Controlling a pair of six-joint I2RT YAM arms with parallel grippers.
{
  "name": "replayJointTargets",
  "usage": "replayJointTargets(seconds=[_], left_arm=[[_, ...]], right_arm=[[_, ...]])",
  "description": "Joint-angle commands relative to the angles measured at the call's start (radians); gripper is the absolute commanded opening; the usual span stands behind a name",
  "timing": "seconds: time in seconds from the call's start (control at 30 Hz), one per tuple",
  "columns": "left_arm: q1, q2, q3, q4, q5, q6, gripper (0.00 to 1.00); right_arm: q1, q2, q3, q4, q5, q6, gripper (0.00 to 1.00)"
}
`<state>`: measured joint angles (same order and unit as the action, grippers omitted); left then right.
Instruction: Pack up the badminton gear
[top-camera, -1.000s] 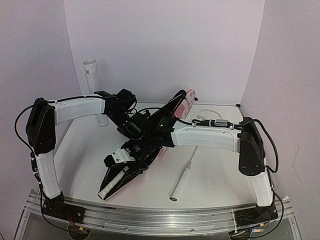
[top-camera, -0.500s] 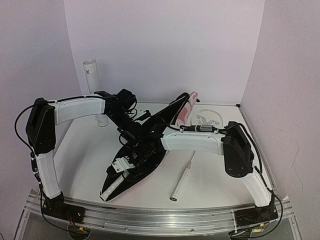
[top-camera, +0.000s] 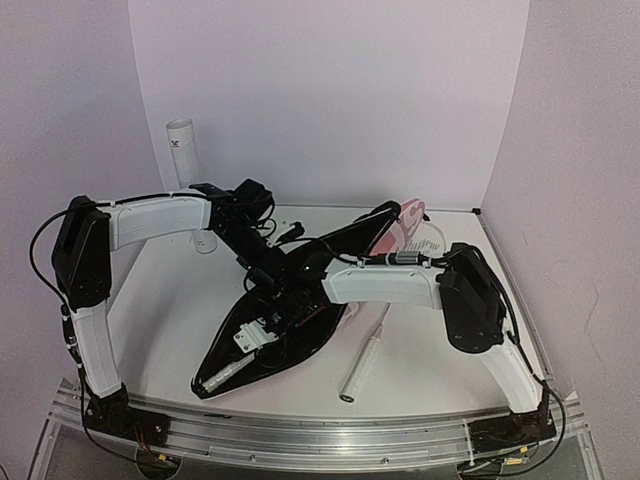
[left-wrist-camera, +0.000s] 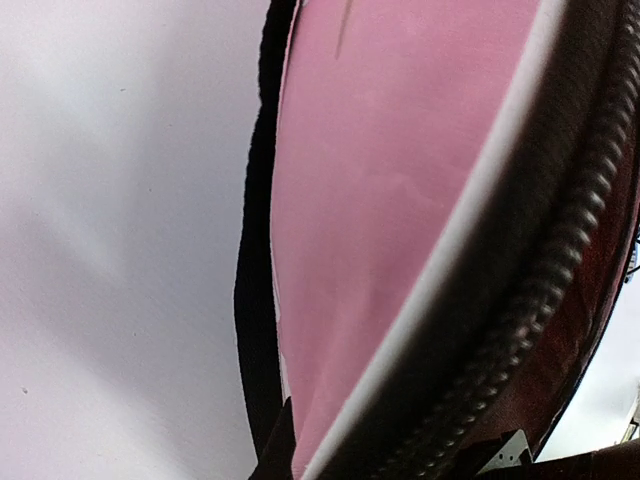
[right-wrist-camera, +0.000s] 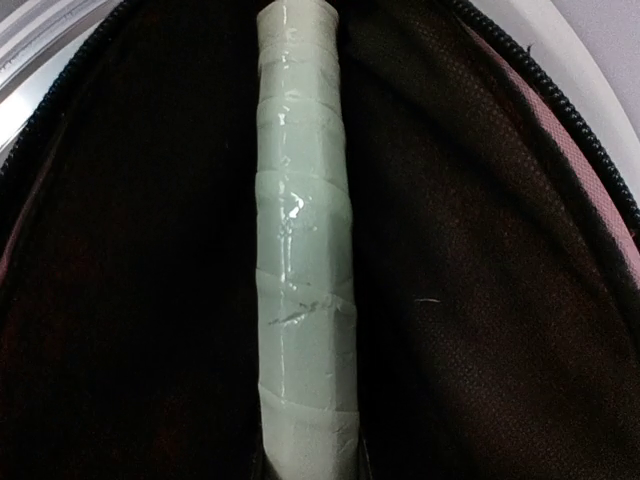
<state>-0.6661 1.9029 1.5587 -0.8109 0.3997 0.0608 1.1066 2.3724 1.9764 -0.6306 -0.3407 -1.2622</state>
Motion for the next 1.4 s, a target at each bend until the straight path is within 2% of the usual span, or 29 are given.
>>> replayJointTargets(seconds=[0.0,0.13,0.17,0.27,0.33,0.47,0.6,0.73,0.83,0.97,1.0,1.03,1.07,1.13,1.2,1.37], left_arm=[[0.026,-0.063,-0.016,-0.106,0.013,0.04,0.0],[0.026,-0.067,-0.03,-0.078,0.044,0.019,0.0],[0.029,-0.061,-0.029,-0.07,0.056,0.013,0.0],[0.048,-0.055,-0.033,-0.04,0.059,-0.028,0.0],[0.064,-0.053,-0.029,-0.026,0.055,-0.05,0.0],[0.11,-0.041,-0.005,0.0,0.078,-0.114,0.0],[0.12,-0.036,0.024,0.013,0.067,-0.136,0.0],[0.12,-0.031,0.049,0.029,0.038,-0.154,0.0],[0.12,-0.019,0.074,0.038,0.016,-0.153,0.0],[0.118,0.005,0.114,0.05,-0.024,-0.148,0.0],[0.119,0.011,0.123,0.053,-0.036,-0.147,0.0],[0.118,0.016,0.13,0.056,-0.048,-0.147,0.0],[0.118,0.02,0.135,0.058,-0.054,-0.15,0.0],[0.118,0.026,0.14,0.061,-0.052,-0.161,0.0],[0.118,0.029,0.137,0.067,-0.023,-0.173,0.0],[0.118,0.047,0.136,0.08,0.041,-0.204,0.0]], right_arm=[[-0.065,-0.06,0.003,-0.097,0.065,0.04,0.0],[-0.065,0.005,0.05,-0.104,0.035,0.043,0.0],[-0.064,0.022,0.064,-0.103,0.027,0.055,0.03],[-0.058,0.027,0.104,-0.101,0.015,0.086,0.33],[-0.053,0.018,0.15,-0.101,0.018,0.123,0.46],[-0.049,-0.026,0.225,-0.066,0.017,0.247,0.55],[-0.05,-0.133,0.168,0.04,0.034,0.374,0.58],[-0.051,-0.324,0.049,0.248,0.123,0.709,0.61],[-0.055,-0.441,-0.01,0.296,0.349,1.026,0.64],[-0.091,-0.611,-0.194,0.165,0.744,1.522,0.67],[-0.098,-0.646,-0.257,0.097,0.814,1.646,0.7],[-0.103,-0.675,-0.297,0.008,0.853,1.773,0.79],[-0.104,-0.692,-0.329,-0.082,0.876,1.885,0.86],[-0.105,-0.702,-0.38,-0.246,0.885,2.081,0.9],[-0.104,-0.695,-0.428,-0.344,0.857,2.209,0.92],[-0.109,-0.624,-0.518,-0.405,0.756,2.405,0.98]])
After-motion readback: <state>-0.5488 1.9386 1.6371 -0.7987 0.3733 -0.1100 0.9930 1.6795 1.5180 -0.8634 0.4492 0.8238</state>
